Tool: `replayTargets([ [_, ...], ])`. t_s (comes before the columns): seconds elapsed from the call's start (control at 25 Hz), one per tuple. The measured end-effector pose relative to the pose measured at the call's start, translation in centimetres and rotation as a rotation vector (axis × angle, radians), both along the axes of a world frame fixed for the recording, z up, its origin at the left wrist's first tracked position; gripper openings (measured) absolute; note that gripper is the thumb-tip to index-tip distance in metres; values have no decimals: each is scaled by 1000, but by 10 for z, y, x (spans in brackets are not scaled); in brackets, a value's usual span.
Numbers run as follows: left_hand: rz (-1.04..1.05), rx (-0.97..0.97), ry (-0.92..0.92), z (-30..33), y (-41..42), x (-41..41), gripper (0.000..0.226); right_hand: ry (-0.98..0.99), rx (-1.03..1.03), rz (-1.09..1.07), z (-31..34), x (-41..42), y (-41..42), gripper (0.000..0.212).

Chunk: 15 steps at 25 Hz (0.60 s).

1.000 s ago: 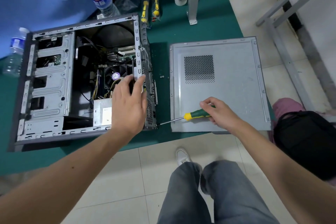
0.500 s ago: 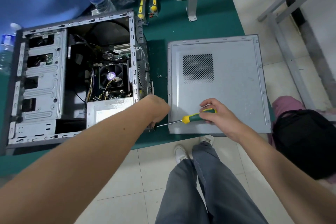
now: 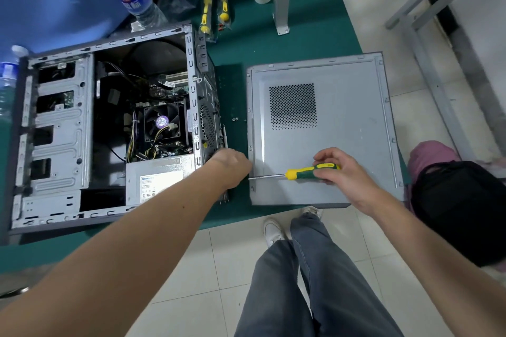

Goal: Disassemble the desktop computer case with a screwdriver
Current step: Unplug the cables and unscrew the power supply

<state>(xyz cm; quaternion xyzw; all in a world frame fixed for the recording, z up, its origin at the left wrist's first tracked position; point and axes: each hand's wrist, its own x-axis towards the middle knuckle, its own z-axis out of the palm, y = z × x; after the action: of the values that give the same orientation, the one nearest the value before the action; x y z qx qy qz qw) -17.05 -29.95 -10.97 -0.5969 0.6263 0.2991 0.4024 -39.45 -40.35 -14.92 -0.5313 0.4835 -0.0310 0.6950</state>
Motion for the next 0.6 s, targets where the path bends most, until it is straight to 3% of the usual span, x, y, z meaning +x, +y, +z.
replayTargets([
  [0.08, 182, -143, 54, 4, -4, -2, 17, 33, 25, -38, 4, -3, -10, 17],
  [0.2, 750, -399, 280, 17, -11, -4, 16, -9, 226, -132, 16, -1, -12, 10],
  [0.28, 1163, -498, 489, 29, -7, -3, 20, -159, 459, -202, 27, 4, -6, 20],
  [0.36, 1480, -459, 727, 44, 3, -4, 25, -249, 530, -109, 38, 14, 3, 32],
  [0.44, 1628, -401, 858, 51, 12, -3, 25, -233, 403, -7, 48, 33, 13, 33],
  [0.6, 1717, -381, 963, 52, 19, -3, 28, -176, 45, 3, 64, 70, 31, 15],
])
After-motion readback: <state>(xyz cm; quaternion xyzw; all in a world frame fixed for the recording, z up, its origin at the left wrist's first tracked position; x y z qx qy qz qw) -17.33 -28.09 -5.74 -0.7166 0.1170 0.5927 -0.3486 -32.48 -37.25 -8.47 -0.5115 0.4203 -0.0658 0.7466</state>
